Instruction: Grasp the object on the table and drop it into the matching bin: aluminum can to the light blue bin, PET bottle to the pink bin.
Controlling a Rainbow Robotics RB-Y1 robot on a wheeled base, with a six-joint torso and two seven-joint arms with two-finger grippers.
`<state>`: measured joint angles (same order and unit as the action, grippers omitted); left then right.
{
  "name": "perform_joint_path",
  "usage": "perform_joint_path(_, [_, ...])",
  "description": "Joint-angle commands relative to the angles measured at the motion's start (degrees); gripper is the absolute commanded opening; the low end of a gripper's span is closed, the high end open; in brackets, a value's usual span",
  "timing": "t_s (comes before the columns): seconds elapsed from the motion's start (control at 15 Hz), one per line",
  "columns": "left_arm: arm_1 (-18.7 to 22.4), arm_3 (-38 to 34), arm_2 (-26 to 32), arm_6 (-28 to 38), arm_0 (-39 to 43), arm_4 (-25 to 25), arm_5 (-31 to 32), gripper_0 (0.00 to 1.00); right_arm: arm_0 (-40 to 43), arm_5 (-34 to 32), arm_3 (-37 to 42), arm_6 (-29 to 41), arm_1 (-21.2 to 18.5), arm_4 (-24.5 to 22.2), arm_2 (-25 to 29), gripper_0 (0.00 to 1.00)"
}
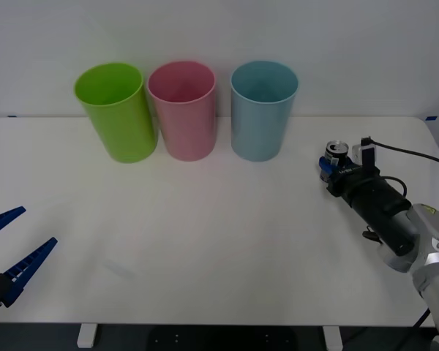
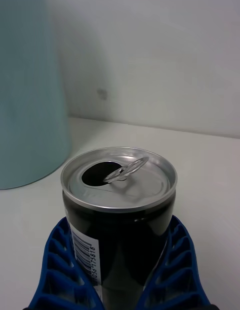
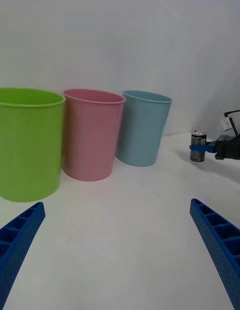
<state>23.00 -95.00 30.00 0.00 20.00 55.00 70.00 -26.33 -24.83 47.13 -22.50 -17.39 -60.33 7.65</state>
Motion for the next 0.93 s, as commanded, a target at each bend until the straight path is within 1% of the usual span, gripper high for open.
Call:
perform_joint_path(0.07, [0.0,0.0,0.0,0.0,0.0,0.0,0.0,1.00,3.6,0.0,5.3,1.3,0.0,0.1,0.0,0.00])
perform_joint_path(0.2, [0.0,0.0,0.0,0.0,0.0,0.0,0.0,1.00,8.1,0.0,11.3,3.2,0.0,0.0,-0.1,0.00])
perform_joint_path(0.4, [0.0,0.0,0.0,0.0,0.0,0.0,0.0,1.00,13.2,-0.9,20.4,10.6,0.0,-3.5,-0.3,0.00])
perform_joint_path(0.93, [0.0,0.0,0.0,0.0,0.0,0.0,0.0,1.00,21.1,-8.1,38.4,25.8,-1.4,-5.1,-0.3,0.00])
